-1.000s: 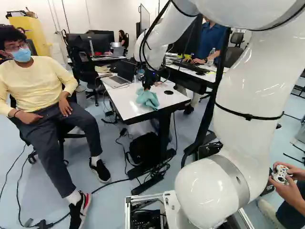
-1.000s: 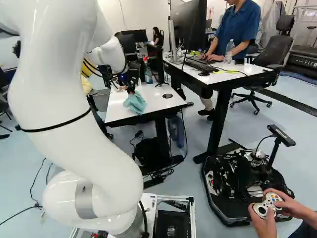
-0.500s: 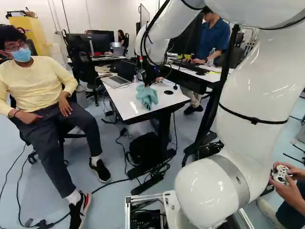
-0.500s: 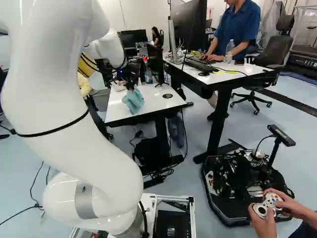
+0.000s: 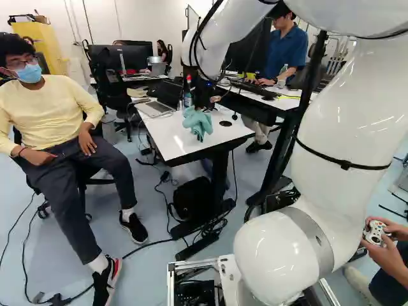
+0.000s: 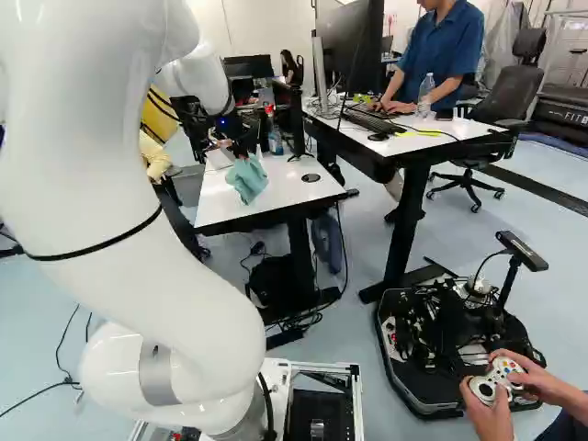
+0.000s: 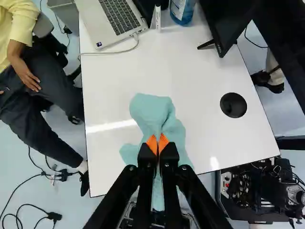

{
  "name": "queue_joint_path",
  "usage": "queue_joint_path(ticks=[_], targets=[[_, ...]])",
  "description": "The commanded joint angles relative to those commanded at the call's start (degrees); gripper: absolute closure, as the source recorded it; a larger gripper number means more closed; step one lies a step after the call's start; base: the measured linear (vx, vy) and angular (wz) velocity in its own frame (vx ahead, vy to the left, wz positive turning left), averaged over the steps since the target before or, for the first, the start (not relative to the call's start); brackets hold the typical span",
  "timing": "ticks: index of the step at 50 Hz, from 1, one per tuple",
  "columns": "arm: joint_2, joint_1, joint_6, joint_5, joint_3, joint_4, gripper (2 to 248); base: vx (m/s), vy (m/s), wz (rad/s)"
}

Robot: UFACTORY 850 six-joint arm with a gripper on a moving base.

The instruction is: Clean the table with the green towel

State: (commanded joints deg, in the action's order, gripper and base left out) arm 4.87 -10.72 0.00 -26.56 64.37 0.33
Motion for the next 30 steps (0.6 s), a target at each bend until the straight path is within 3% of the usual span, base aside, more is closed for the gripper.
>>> queue_joint_path(ticks=[30], targets=[[-1.04,0.32,0.0,-2.12,3.29,0.0,224,0.0,0.0,0.0]])
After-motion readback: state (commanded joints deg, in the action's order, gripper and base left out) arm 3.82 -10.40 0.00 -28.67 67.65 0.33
